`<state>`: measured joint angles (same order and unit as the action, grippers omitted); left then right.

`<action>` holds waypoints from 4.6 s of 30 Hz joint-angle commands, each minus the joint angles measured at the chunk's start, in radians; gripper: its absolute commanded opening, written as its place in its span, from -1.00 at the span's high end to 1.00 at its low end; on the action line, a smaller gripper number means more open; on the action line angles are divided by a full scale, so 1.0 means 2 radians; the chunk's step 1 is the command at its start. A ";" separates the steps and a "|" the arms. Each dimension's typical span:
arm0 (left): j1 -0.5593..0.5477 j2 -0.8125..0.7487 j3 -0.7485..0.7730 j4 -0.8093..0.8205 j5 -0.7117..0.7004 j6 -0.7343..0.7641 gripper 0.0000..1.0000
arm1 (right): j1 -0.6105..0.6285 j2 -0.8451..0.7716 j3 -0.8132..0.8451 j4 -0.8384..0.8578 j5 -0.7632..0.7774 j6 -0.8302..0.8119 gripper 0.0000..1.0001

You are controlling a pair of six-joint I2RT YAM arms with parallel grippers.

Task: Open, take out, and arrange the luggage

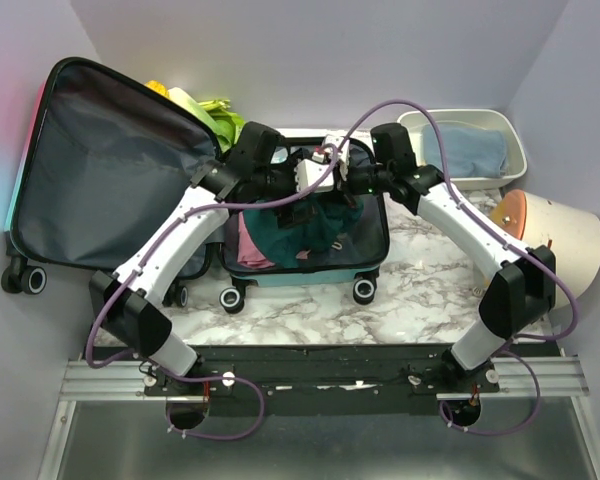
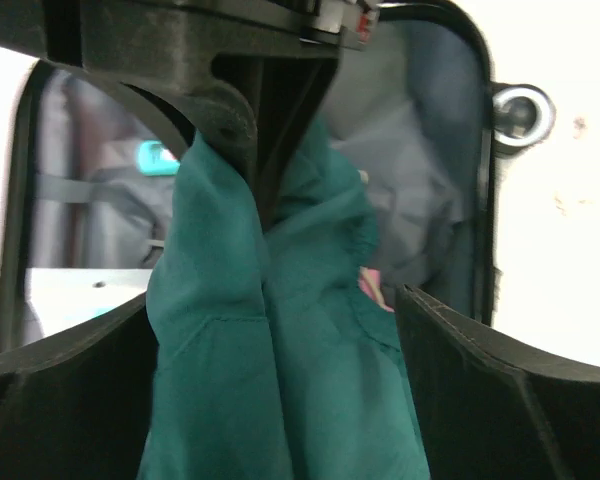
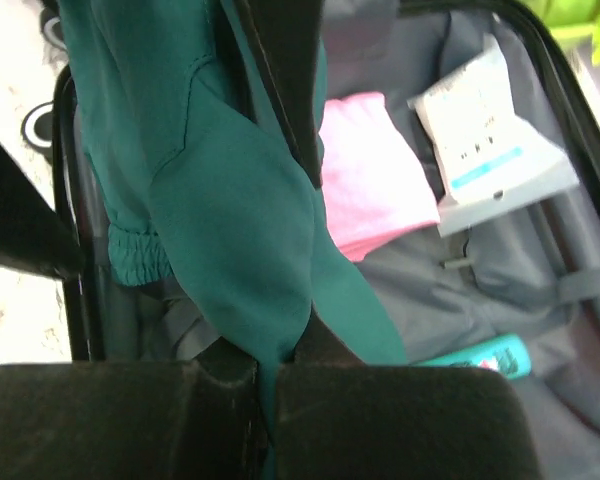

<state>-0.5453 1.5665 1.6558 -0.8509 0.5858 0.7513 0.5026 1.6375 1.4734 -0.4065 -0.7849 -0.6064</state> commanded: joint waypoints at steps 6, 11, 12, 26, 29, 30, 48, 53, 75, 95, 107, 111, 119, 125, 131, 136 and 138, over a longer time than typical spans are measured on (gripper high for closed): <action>0.003 -0.143 -0.160 0.281 -0.159 -0.122 -0.97 | -0.022 0.010 0.086 -0.063 0.106 0.191 0.99; 0.003 -0.209 -0.208 0.333 -0.169 -0.169 -0.97 | -0.045 0.024 0.118 -0.074 0.127 0.249 0.99; 0.004 -0.216 -0.226 0.355 -0.171 -0.178 -0.97 | -0.061 0.029 0.134 -0.073 0.129 0.262 0.99; 0.004 -0.293 -0.303 0.422 -0.239 -0.309 -0.97 | -0.206 0.128 0.211 0.023 0.116 0.488 0.99; 0.004 -0.290 -0.303 0.420 -0.247 -0.315 -0.97 | -0.232 0.124 0.191 0.089 0.113 0.513 0.99; 0.004 -0.291 -0.304 0.420 -0.248 -0.317 -0.98 | -0.237 0.119 0.179 0.100 0.122 0.516 0.99; 0.004 -0.277 -0.299 0.422 -0.280 -0.329 -0.97 | -0.306 0.210 0.226 0.263 0.149 0.549 0.99; 0.004 -0.269 -0.296 0.423 -0.288 -0.332 -0.98 | -0.329 0.230 0.252 0.255 0.136 0.569 0.99; 0.004 -0.243 -0.284 0.434 -0.280 -0.348 -0.98 | -0.409 0.304 0.306 0.209 0.139 0.543 0.99; 0.004 -0.262 -0.284 0.426 -0.299 -0.353 -0.98 | -0.432 0.281 0.310 0.070 0.315 0.422 -0.23; 0.004 -0.277 -0.297 0.427 -0.294 -0.364 -0.98 | -0.432 0.227 0.320 0.020 0.367 0.378 -1.00; 0.004 -0.274 -0.300 0.432 -0.281 -0.370 -0.98 | -0.421 0.220 0.315 0.022 0.213 0.378 -1.00; 0.004 -0.259 -0.301 0.434 -0.271 -0.396 -0.97 | -0.354 0.281 0.354 0.021 0.242 0.377 -1.00; 0.004 -0.256 -0.306 0.432 -0.271 -0.402 -0.98 | -0.355 0.342 0.354 0.019 0.247 0.418 -1.00; 0.004 -0.259 -0.316 0.426 -0.283 -0.406 -0.98 | -0.360 0.352 0.333 -0.011 0.386 0.450 -1.00; 0.004 -0.268 -0.335 0.432 -0.289 -0.413 -0.97 | -0.369 0.358 0.276 0.015 0.373 0.476 -1.00; 0.004 -0.269 -0.335 0.427 -0.289 -0.414 -0.97 | -0.379 0.374 0.281 0.008 0.325 0.506 -1.00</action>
<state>-0.5381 1.0519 1.0031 0.0013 0.0185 -0.0555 -0.2180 2.3486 2.0487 -0.3679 -0.0727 0.3065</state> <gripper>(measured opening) 0.988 0.998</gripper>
